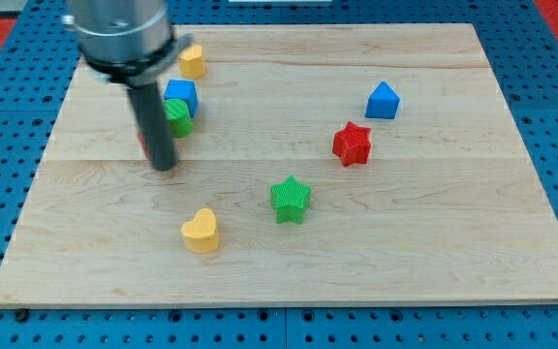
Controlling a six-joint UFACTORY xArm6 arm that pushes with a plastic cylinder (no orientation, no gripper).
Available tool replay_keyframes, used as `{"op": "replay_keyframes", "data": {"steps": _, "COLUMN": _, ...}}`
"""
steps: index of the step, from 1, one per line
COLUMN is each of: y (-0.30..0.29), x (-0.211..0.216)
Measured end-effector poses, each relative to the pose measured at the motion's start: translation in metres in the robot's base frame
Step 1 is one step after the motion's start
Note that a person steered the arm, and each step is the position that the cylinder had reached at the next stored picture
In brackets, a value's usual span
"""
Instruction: Move red circle into the red circle
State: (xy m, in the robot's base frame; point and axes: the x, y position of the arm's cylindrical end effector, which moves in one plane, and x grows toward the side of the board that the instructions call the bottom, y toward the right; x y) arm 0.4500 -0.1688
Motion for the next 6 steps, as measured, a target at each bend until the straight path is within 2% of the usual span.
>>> {"op": "replay_keyframes", "data": {"steps": 1, "y": -0.039, "x": -0.015}}
{"op": "replay_keyframes", "data": {"steps": 2, "y": 0.032, "x": -0.045}}
{"op": "replay_keyframes", "data": {"steps": 3, "y": 0.072, "x": -0.053}}
{"op": "replay_keyframes", "data": {"steps": 4, "y": 0.007, "x": -0.076}}
{"op": "replay_keyframes", "data": {"steps": 5, "y": 0.025, "x": -0.114}}
{"op": "replay_keyframes", "data": {"steps": 6, "y": 0.069, "x": -0.120}}
